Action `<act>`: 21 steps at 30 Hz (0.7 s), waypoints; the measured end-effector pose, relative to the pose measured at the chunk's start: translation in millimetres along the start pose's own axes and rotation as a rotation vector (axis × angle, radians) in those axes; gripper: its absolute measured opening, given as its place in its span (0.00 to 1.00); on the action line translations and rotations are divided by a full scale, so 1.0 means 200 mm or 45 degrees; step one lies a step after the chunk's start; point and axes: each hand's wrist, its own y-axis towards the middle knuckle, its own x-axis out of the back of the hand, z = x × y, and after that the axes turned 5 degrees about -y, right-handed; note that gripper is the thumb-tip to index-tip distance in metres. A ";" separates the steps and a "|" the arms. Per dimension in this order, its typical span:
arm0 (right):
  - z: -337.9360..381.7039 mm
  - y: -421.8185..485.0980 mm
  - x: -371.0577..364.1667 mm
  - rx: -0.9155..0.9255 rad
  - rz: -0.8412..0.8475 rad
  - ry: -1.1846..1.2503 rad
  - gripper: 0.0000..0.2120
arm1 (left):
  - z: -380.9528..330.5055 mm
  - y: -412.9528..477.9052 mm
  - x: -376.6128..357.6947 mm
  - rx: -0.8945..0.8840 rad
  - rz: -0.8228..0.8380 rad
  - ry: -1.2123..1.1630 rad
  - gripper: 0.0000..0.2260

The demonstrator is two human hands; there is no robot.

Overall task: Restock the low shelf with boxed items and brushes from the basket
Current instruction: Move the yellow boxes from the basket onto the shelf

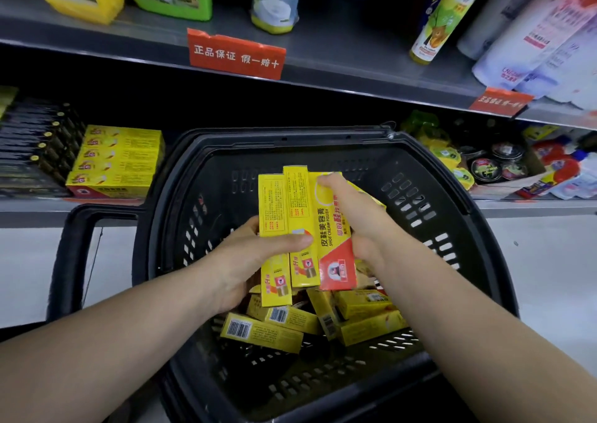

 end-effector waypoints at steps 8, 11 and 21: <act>0.17 -0.18 -0.12 0.076 0.508 0.116 0.16 | -0.15 -0.15 0.18 -0.104 -0.097 0.030 0.28; 0.27 -0.23 -0.23 0.191 0.651 0.088 0.18 | -0.20 -0.23 0.28 -0.170 -0.177 0.069 0.32; 0.47 -0.14 -0.78 0.198 0.549 -0.156 0.13 | -0.44 -0.48 0.73 -0.145 -0.234 0.272 0.29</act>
